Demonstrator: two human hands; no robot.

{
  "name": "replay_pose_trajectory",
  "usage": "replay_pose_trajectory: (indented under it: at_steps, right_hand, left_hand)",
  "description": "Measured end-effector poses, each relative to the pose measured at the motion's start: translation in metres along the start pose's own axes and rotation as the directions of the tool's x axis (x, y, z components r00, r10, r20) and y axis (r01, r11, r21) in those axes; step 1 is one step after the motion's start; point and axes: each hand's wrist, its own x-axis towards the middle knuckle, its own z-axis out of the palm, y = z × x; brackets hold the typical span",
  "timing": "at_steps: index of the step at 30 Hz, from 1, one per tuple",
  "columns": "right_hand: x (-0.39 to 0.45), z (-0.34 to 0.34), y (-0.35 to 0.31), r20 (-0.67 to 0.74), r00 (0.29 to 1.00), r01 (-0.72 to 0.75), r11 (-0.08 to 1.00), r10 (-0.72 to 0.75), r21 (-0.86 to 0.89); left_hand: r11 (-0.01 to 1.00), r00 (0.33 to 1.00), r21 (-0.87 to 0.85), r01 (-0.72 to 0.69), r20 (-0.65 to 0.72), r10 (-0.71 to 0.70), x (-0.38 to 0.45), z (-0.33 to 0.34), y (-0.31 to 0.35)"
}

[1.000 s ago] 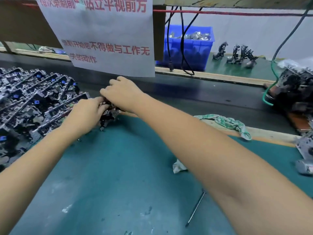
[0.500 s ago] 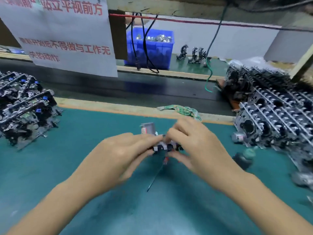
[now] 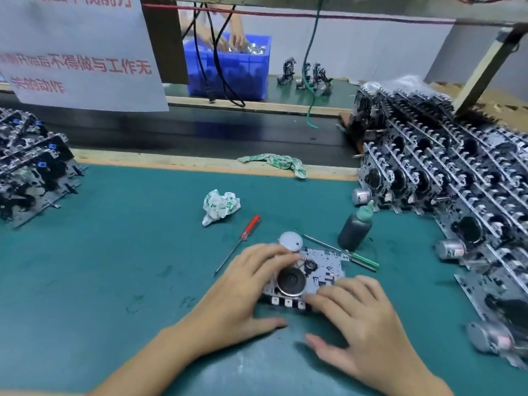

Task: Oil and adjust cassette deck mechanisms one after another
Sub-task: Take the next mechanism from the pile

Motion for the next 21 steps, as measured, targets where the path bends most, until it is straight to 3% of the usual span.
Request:
replay_pose_trajectory:
  at_steps: [3, 5, 8, 10, 14, 21]
  right_hand:
    - [0.002, -0.001, 0.004, -0.046, 0.99, -0.125, 0.979, 0.134, 0.162]
    - [0.003, -0.001, 0.006, -0.057, 0.962, -0.243, 0.936, 0.265, 0.253]
    - [0.002, 0.002, 0.009, -0.015, 0.895, -0.411, 0.837, 0.447, 0.362]
    - [0.002, 0.002, 0.012, 0.021, 0.838, -0.5, 0.752, 0.545, 0.43]
    - [0.002, 0.002, 0.014, 0.068, 0.777, -0.581, 0.67, 0.626, 0.462]
    - [0.002, 0.005, 0.013, 0.121, 0.736, -0.622, 0.597, 0.666, 0.506]
  left_hand:
    - [0.987, 0.994, -0.121, 0.103, -0.019, -0.106, 0.01, -0.001, -0.004]
    - [0.972, 0.987, -0.173, 0.158, 0.054, -0.151, 0.019, -0.002, -0.01]
    - [0.944, 0.956, -0.226, 0.242, 0.219, -0.193, 0.024, -0.003, -0.02]
    - [0.945, 0.958, -0.215, 0.244, 0.207, -0.2, 0.023, -0.001, -0.022]
    - [0.939, 0.964, -0.237, 0.251, 0.151, -0.219, 0.015, 0.003, -0.015]
    - [0.944, 0.964, -0.216, 0.25, 0.145, -0.222, 0.013, 0.006, -0.006]
